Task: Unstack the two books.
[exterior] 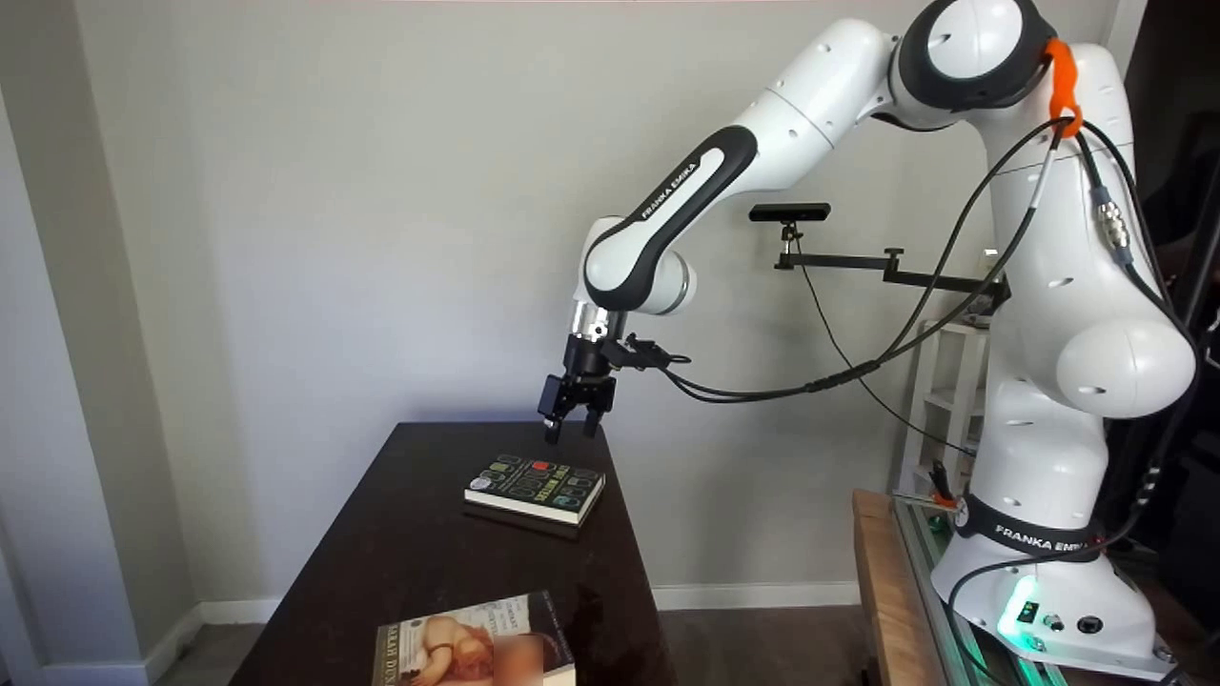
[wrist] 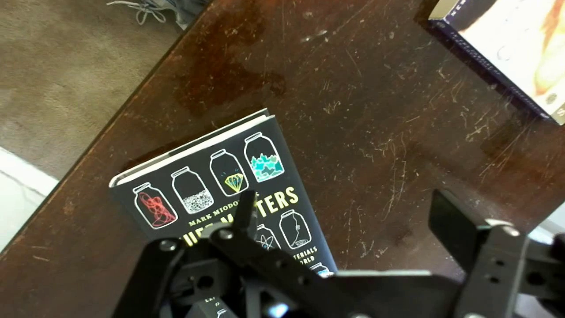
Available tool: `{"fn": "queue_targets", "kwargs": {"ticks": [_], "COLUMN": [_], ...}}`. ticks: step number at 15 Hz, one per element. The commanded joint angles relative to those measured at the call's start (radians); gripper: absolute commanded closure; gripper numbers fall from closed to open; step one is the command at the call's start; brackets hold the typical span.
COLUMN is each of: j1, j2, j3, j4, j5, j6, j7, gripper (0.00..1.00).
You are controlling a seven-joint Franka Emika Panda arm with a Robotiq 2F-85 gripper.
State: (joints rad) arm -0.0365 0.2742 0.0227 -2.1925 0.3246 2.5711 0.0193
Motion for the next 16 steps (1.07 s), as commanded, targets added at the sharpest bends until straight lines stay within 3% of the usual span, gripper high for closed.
{"fn": "queue_targets", "kwargs": {"ticks": [1, 13, 16], "j1": [0.023, 0.028, 0.021], "j2": [-0.067, -0.138, -0.110], "j3": [-0.022, -0.018, -0.014], "j4": [-0.031, -0.024, -0.002], "j5": [-0.092, -0.234, -0.205], "j6": [-0.046, -0.177, -0.161], "j7": [0.068, 0.046, 0.031], "gripper": [0.00, 0.00, 0.00]}}
